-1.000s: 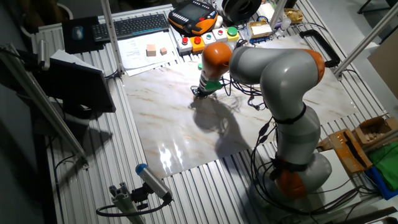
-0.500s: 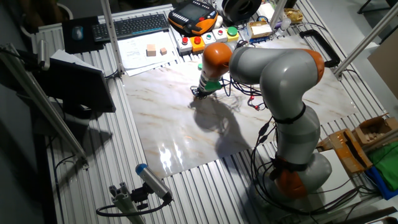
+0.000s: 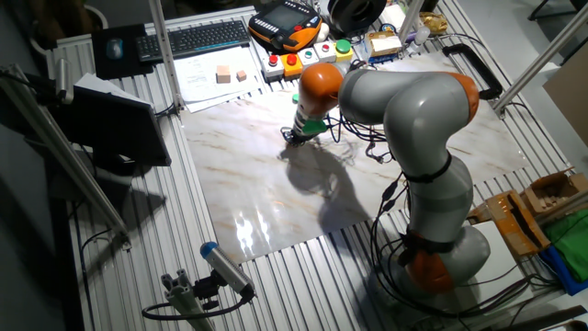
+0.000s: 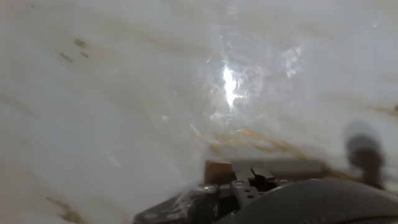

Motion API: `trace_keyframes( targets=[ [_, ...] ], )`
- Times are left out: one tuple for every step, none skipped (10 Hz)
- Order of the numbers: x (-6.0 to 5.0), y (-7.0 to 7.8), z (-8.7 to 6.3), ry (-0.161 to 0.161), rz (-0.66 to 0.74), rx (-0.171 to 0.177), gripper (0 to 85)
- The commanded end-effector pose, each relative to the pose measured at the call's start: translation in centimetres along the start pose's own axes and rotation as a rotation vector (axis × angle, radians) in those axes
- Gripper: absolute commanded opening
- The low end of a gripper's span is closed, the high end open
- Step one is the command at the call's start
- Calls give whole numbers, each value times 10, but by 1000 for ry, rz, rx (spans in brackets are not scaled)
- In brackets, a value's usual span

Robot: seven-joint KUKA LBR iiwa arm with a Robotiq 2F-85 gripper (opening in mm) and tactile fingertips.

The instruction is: Approach and touch the side of the small block

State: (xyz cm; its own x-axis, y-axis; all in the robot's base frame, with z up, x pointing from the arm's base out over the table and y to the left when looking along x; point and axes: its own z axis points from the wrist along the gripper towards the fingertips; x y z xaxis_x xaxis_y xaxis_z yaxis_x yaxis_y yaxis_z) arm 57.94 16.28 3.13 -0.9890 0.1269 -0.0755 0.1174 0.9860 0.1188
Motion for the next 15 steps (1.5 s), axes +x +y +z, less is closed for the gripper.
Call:
trace_keyframes(
  targets=[
    [0, 1, 0, -3, 28, -30, 7],
    [0, 3, 0, -4, 56, -51, 7],
    [0, 4, -1, -5, 64, -53, 7],
    [-2, 5, -4, -4, 70, -53, 7],
    [-3, 3, -6, 0, 50, -35, 7],
    [-3, 0, -9, 3, 14, 8, 7],
    [-3, -4, -16, 6, -17, 48, 7],
    [-3, -10, -26, 14, -43, 77, 7],
    [-2, -16, -34, 16, -65, 97, 7],
    [-1, -24, -42, 16, -81, 114, 7],
    [-2, -32, -50, 13, -97, 122, 7],
    [-3, -40, -58, 15, -118, 133, 7],
    [-2, -49, -63, 17, -134, 139, 7],
    [-2, -57, -68, 18, -149, 136, 7],
    [-1, -63, -74, 23, -158, 138, 7]
  ],
)
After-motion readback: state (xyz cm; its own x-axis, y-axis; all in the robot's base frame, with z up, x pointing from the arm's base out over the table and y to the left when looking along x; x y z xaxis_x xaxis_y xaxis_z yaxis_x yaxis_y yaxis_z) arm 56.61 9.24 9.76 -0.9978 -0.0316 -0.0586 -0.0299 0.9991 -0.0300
